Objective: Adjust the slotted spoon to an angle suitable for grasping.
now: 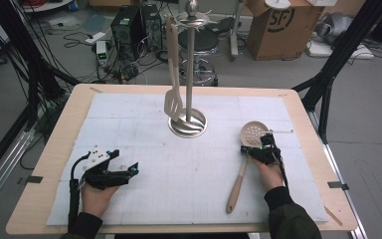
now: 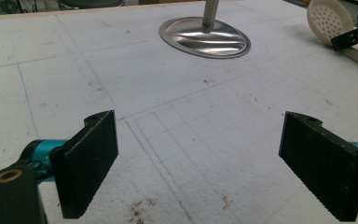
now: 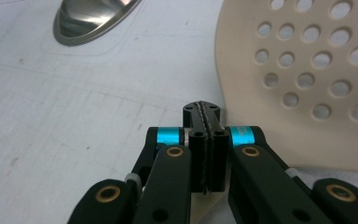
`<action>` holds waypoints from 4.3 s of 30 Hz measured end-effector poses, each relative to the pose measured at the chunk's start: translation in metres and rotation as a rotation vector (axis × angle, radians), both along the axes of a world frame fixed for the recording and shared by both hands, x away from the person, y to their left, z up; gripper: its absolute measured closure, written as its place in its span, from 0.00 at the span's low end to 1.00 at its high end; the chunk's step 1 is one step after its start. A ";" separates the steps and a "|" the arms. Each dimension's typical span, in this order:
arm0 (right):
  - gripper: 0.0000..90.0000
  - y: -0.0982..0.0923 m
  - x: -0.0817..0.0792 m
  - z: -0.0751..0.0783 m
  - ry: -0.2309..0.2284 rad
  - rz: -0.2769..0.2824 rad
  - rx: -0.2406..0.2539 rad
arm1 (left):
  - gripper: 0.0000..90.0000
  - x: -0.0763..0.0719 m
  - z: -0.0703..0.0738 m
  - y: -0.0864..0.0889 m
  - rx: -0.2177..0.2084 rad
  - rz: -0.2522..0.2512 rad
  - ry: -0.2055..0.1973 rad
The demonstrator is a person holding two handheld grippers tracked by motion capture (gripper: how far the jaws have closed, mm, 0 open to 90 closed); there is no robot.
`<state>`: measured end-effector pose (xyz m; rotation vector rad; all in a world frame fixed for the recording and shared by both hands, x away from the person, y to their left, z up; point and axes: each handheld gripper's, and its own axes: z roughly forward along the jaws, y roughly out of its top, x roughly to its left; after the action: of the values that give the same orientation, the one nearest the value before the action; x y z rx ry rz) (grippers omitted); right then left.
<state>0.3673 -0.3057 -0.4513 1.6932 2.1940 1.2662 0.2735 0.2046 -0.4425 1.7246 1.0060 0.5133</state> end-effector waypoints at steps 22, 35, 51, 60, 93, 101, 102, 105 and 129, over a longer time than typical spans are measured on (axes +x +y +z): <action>1.00 -0.009 -0.081 0.008 -0.088 0.089 0.106 | 0.14 -0.001 0.002 0.002 -0.013 0.005 -0.007; 1.00 -0.015 -0.131 -0.004 -0.089 0.131 0.110 | 0.14 -0.001 0.003 0.004 -0.010 0.010 -0.011; 1.00 0.018 -0.146 -0.009 -0.042 0.217 0.025 | 0.14 -0.001 0.003 0.002 -0.001 0.004 -0.010; 1.00 0.034 -0.140 -0.007 -0.012 0.262 0.017 | 0.14 -0.001 0.003 0.002 0.000 0.004 -0.013; 1.00 0.113 -0.059 -0.007 -0.008 0.333 0.004 | 0.14 -0.001 0.004 0.001 -0.003 0.001 -0.018; 1.00 0.121 -0.040 -0.008 -0.023 0.297 0.010 | 0.14 -0.001 0.004 -0.001 -0.001 -0.007 -0.014; 1.00 0.122 -0.038 -0.008 -0.024 0.291 0.008 | 0.14 0.000 0.003 -0.001 -0.001 -0.005 -0.015; 1.00 0.123 -0.033 -0.009 -0.029 0.271 0.013 | 0.14 0.000 0.003 -0.002 0.002 -0.008 -0.012; 1.00 0.126 0.016 -0.013 0.039 0.138 0.110 | 0.14 0.004 0.001 -0.010 0.015 -0.036 -0.008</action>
<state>0.3833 -0.1798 -0.4641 1.6411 2.3409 1.4235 0.2771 0.1943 -0.4419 1.7494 0.9659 0.5052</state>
